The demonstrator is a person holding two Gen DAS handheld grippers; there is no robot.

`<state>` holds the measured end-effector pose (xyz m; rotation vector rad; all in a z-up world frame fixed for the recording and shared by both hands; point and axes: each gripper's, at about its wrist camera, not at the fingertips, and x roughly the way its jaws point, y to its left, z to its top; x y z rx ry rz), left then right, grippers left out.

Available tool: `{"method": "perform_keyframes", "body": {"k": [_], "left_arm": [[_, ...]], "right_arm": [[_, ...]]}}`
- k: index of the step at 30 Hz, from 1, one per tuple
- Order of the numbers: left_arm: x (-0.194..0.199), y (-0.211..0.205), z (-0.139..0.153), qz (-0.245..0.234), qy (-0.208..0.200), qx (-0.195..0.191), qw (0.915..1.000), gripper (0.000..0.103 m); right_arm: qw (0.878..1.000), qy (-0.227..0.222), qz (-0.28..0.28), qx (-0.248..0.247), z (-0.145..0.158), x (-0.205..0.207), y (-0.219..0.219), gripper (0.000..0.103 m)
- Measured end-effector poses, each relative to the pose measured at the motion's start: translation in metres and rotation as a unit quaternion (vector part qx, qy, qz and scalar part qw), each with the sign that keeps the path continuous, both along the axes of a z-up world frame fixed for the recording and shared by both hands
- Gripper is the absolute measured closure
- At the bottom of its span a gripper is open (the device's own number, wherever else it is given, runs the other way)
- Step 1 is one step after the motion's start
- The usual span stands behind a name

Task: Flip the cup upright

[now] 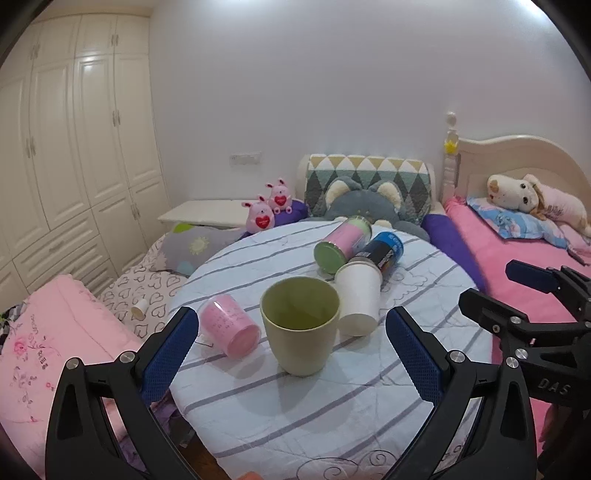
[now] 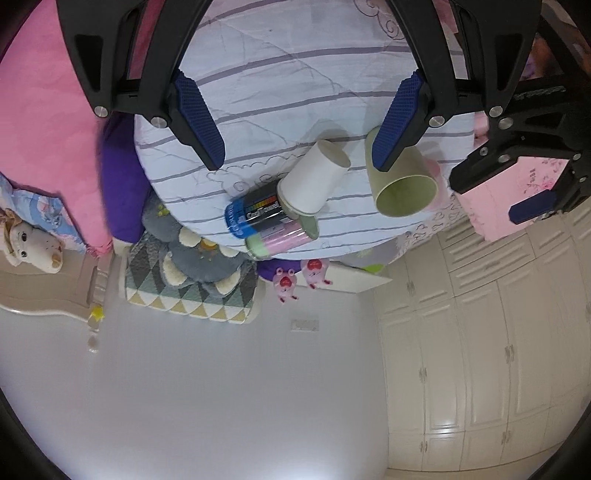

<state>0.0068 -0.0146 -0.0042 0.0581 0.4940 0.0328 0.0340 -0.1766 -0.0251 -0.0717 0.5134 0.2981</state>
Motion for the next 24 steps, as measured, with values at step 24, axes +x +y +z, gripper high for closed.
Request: {"method": "perform_keyframes", "body": {"k": [24], "left_arm": [[-0.015, -0.005, 0.006, 0.012, -0.012, -0.002, 0.9998, 0.0]], "right_arm": [[1.0, -0.025, 0.009, 0.006, 0.004, -0.013, -0.003, 0.02]]}}
